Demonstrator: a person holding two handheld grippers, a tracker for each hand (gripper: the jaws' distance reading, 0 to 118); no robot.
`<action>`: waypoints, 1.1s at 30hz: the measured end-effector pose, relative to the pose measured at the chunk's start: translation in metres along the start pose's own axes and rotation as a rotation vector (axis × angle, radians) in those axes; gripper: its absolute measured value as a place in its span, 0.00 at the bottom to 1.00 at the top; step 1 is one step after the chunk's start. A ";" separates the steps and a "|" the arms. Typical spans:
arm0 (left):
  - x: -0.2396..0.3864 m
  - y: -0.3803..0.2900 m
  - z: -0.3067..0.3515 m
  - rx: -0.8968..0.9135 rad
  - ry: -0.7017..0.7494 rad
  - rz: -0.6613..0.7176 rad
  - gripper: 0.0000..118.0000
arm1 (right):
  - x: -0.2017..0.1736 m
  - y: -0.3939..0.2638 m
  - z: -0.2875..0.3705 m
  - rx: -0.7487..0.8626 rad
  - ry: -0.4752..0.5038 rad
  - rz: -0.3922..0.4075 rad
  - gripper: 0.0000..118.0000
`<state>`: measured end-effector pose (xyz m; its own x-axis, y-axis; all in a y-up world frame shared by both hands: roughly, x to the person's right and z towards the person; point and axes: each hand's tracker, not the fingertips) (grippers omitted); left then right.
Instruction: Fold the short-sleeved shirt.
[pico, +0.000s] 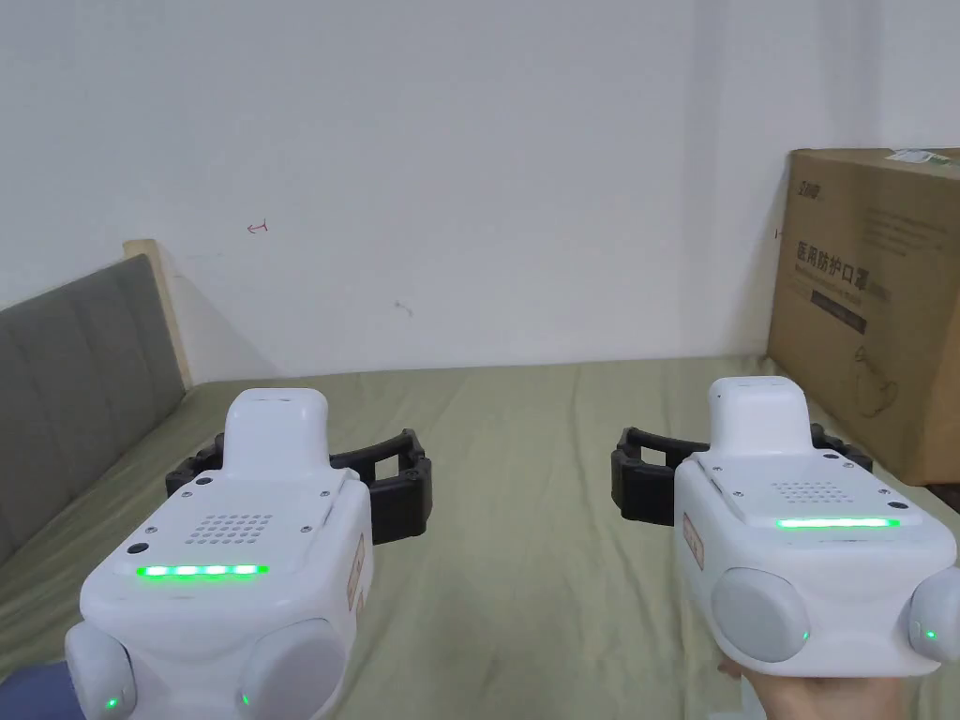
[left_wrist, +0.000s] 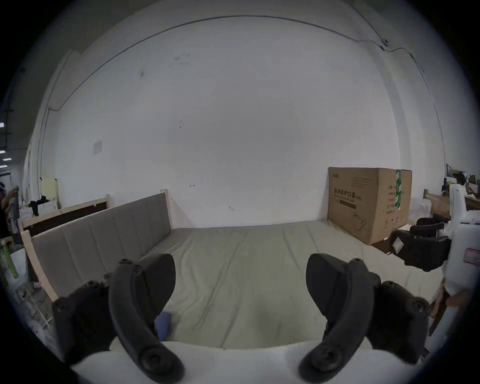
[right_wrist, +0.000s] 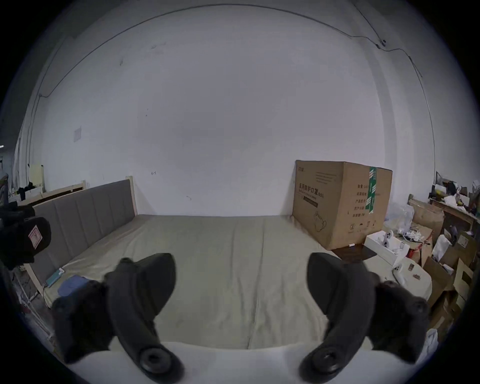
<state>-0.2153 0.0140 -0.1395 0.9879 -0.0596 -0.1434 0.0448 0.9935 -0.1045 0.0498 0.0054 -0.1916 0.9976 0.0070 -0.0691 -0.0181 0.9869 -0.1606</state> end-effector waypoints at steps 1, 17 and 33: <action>0.000 0.000 0.001 0.006 -0.018 0.009 0.90 | -0.001 0.001 0.001 0.010 0.001 0.005 0.96; 0.010 0.005 0.000 -0.024 0.001 -0.062 0.90 | -0.004 0.000 -0.003 0.040 -0.020 0.044 0.96; 0.001 0.006 -0.014 -0.151 0.062 -0.007 0.90 | 0.002 -0.014 -0.017 -0.030 -0.007 0.003 0.96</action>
<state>-0.2159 0.0188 -0.1540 0.9764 -0.0767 -0.2020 0.0238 0.9675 -0.2519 0.0510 -0.0107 -0.2061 0.9980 0.0115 -0.0625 -0.0231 0.9816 -0.1894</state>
